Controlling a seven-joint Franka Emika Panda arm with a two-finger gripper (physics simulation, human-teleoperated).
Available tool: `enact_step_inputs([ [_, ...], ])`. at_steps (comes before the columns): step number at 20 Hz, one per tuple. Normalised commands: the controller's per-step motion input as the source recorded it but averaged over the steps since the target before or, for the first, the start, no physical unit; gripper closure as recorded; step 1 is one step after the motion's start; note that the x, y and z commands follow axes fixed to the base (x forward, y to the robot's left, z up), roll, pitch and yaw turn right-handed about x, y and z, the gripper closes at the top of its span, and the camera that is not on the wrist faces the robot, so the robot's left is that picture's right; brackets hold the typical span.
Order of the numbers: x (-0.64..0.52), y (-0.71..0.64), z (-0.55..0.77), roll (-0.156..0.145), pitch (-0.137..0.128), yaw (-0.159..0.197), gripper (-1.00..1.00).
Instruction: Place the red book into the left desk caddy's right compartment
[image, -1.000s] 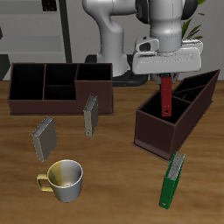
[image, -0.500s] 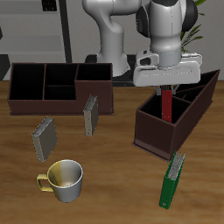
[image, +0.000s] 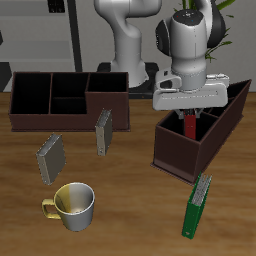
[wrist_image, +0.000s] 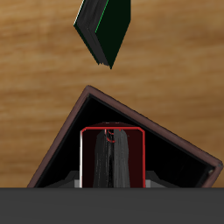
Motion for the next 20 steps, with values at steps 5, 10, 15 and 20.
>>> enact_step_inputs([
  [5, 0.08, -0.06, -0.22, -0.012, 0.065, 0.007, 1.00],
  [10, 0.04, -0.10, -0.10, -0.046, 0.034, -0.051, -1.00],
  [15, -0.04, 0.07, 0.07, 0.027, 0.000, -0.003, -1.00],
  [20, -0.06, 0.03, 0.08, 0.007, -0.017, 0.007, -1.00],
])
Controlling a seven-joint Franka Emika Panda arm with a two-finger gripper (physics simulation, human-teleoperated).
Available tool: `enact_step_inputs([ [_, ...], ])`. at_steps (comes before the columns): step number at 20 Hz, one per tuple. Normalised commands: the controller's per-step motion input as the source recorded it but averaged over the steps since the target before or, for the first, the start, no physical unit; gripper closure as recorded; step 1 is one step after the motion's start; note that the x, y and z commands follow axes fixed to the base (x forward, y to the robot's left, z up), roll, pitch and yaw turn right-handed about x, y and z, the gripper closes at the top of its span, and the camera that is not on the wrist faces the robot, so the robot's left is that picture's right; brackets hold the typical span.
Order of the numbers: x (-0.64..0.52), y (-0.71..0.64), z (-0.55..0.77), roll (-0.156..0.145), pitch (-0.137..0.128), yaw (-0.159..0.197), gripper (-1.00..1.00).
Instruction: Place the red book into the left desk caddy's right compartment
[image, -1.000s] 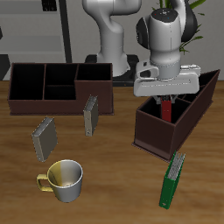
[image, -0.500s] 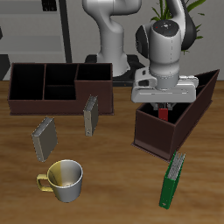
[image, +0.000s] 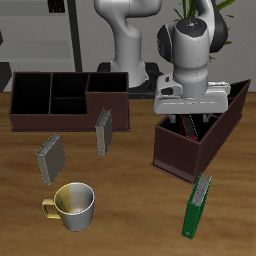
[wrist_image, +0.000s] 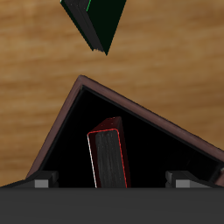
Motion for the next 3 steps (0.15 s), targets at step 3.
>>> enact_step_inputs([
  [3, -0.11, 0.10, 0.11, 0.022, -0.021, 0.031, -1.00],
])
